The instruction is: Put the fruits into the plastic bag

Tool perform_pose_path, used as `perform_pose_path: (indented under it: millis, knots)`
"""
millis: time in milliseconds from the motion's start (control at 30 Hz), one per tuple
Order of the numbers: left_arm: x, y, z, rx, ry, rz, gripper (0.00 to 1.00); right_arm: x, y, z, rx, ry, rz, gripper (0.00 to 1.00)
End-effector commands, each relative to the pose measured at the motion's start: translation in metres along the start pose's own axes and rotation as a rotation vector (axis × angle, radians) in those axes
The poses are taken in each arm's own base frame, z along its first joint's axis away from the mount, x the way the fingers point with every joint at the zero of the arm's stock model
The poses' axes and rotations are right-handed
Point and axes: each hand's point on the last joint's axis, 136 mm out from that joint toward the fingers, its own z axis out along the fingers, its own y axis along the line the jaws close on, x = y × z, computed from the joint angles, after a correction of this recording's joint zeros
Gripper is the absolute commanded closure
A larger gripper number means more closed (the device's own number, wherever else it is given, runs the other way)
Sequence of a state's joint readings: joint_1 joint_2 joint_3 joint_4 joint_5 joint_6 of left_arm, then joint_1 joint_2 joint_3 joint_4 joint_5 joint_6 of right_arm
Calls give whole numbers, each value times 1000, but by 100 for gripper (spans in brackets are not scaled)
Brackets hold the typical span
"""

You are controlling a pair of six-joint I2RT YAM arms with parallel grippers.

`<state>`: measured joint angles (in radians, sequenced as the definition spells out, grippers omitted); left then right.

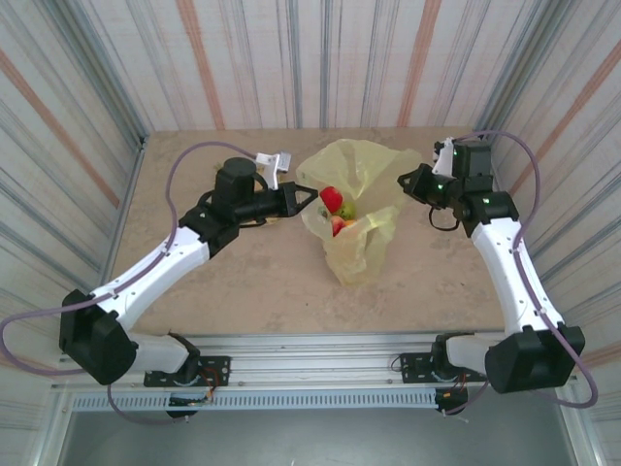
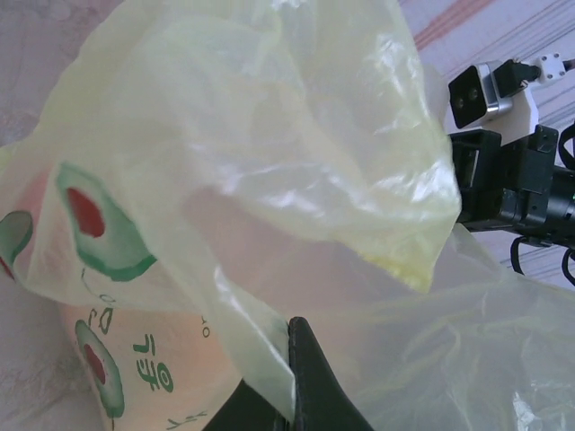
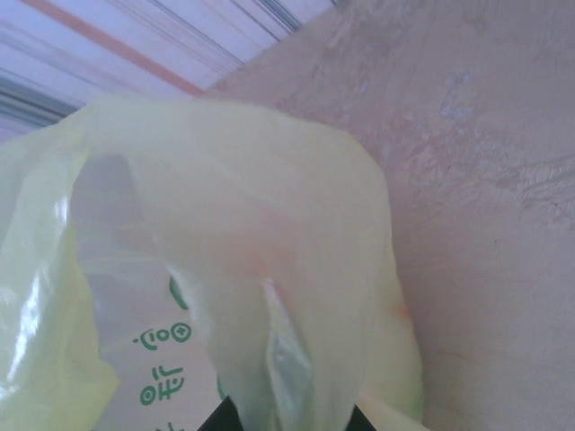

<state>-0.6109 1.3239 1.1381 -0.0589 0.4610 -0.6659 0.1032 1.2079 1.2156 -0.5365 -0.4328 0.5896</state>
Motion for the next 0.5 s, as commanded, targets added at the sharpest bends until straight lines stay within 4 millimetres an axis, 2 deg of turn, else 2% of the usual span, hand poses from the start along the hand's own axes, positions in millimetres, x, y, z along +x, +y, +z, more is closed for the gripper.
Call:
perform_pose_path:
  millis: [0,167,267,467]
  knots:
    - [2,-4,-3,-17,45,54,100,-5,5,-10,2,-43,-30,100]
    - [-4,17,4,-79,62,54,100,8,5,8,-15,-3,-9,100]
    - [-4,31,16,-98,91,45,100,15,2,19,-6,14,-6,100]
    - [16,69,45,-162,174,10,98,33,-22,47,41,88,30,100]
